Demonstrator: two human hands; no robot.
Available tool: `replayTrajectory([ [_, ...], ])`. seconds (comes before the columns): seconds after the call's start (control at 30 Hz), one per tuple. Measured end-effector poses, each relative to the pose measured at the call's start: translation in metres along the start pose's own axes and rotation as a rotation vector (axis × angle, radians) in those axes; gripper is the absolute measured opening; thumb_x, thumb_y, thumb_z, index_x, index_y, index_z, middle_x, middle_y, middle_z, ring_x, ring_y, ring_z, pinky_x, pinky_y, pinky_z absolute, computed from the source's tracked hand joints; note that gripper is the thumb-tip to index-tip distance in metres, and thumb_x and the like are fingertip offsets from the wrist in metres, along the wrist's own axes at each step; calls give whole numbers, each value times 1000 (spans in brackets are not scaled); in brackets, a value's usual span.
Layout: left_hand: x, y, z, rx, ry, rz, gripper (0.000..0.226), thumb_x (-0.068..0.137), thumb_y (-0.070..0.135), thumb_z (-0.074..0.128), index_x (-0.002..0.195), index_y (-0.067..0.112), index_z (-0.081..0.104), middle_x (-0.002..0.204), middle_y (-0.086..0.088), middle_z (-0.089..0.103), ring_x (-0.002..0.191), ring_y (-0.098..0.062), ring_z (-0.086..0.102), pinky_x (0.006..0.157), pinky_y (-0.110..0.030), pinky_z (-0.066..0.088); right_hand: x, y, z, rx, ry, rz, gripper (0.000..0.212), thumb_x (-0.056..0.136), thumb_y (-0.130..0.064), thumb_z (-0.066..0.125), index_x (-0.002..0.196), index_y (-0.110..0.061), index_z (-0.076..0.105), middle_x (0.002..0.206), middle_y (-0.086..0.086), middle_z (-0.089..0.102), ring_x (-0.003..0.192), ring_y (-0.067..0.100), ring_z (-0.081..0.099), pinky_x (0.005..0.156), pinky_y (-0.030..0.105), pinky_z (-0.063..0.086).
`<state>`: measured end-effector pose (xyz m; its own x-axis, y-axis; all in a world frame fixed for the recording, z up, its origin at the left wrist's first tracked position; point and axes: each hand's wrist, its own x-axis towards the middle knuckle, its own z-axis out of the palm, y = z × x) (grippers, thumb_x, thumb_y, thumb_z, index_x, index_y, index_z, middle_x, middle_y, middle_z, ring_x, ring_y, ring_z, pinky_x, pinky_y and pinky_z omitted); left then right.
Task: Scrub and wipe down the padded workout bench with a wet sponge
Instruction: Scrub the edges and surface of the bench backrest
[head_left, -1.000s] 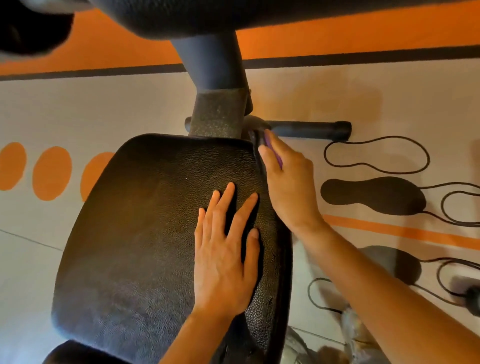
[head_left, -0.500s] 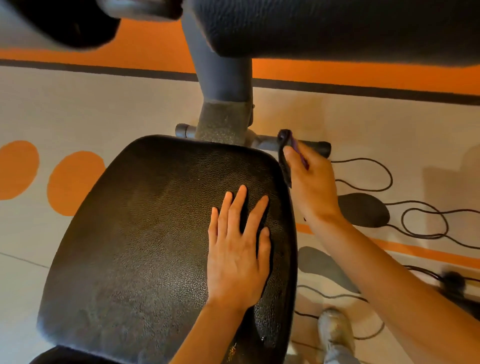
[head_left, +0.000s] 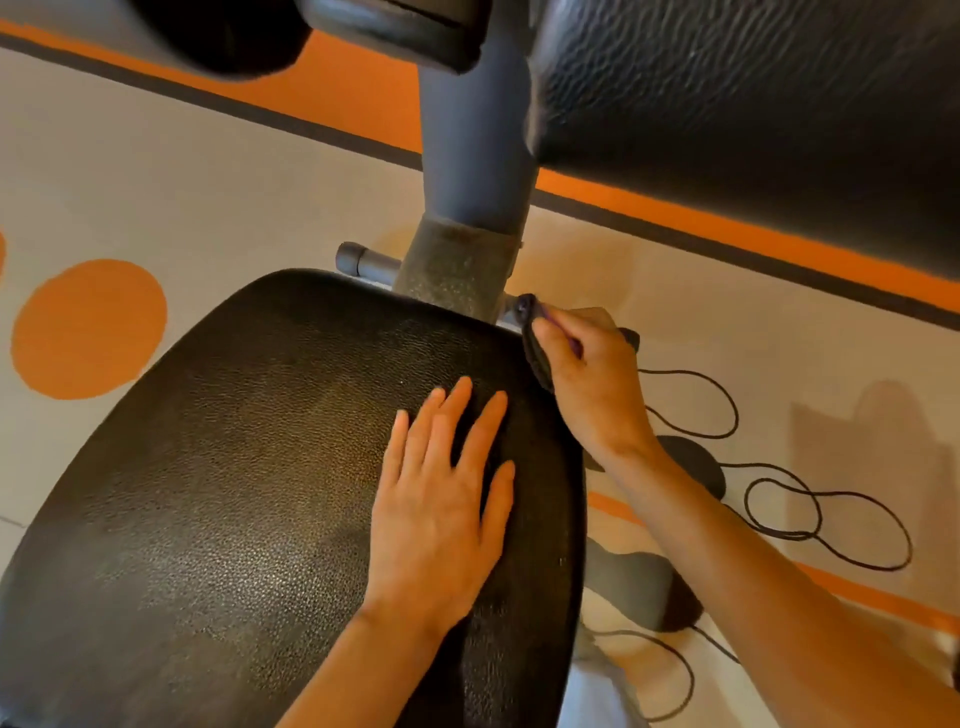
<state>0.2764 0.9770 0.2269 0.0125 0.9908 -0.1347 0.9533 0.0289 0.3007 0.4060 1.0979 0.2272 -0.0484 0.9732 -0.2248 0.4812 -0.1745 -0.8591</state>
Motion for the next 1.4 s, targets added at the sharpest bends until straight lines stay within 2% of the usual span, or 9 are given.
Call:
replayTrajectory([
  [0.13,45,-52,-21,27,42,-169,62,99,52,21,156,29,20,165,-4,12,153,-26,1,123,-45,1,-7,1,4,-131,14,-59,27,97,-23,53,120,-14,63,108,1,53,90,1,48,74,-5,32],
  [0.27,55,-76,-26,23,2,-203,64,98,55,16,156,30,19,166,-3,8,153,-29,0,122,-53,0,23,-15,44,-302,22,-54,23,99,-21,46,92,-10,65,98,7,56,86,15,50,68,16,31],
  [0.37,54,-75,-23,5,0,-199,62,98,53,16,156,31,17,166,-2,5,153,-29,-4,121,-53,-3,41,-41,85,-440,-51,-151,30,101,-25,41,102,-8,66,104,10,59,96,24,55,71,27,32],
  [0.57,54,-75,-22,-3,8,-203,61,99,53,16,156,32,15,166,-2,5,153,-29,-3,121,-53,-4,5,-11,15,-298,-9,-136,21,99,-20,47,81,-20,56,70,-15,43,65,0,43,57,13,31],
  [0.77,53,-75,-17,39,17,-209,62,98,52,14,157,30,14,166,-3,4,153,-29,-4,121,-52,-4,52,-55,102,-355,-176,-145,31,100,-26,43,86,-11,67,81,4,63,71,11,52,64,22,32],
  [0.93,53,-74,-17,20,29,-208,62,99,51,17,157,29,16,166,-4,7,153,-31,0,121,-56,0,11,-17,10,-377,-112,-112,27,100,-21,49,79,-12,62,60,-3,49,53,3,46,50,12,32],
  [1.1,53,-75,-15,13,55,-205,62,99,50,20,157,27,19,166,-5,8,153,-33,2,121,-56,1,55,-57,85,-462,-235,-112,31,101,-25,43,78,-14,61,69,-1,55,61,11,48,48,14,29],
  [1.3,52,-75,-16,-3,45,-198,61,100,51,21,157,29,17,166,-4,6,153,-32,1,121,-56,0,20,-31,18,-458,-210,-173,31,99,-24,49,75,-11,61,61,5,53,56,14,45,51,15,33],
  [1.4,54,-74,-15,14,44,-196,61,100,50,22,157,27,19,166,-5,8,153,-33,3,121,-56,0,57,-58,72,-485,-248,-145,37,99,-24,47,65,-14,56,58,-3,47,55,10,43,47,16,28],
])
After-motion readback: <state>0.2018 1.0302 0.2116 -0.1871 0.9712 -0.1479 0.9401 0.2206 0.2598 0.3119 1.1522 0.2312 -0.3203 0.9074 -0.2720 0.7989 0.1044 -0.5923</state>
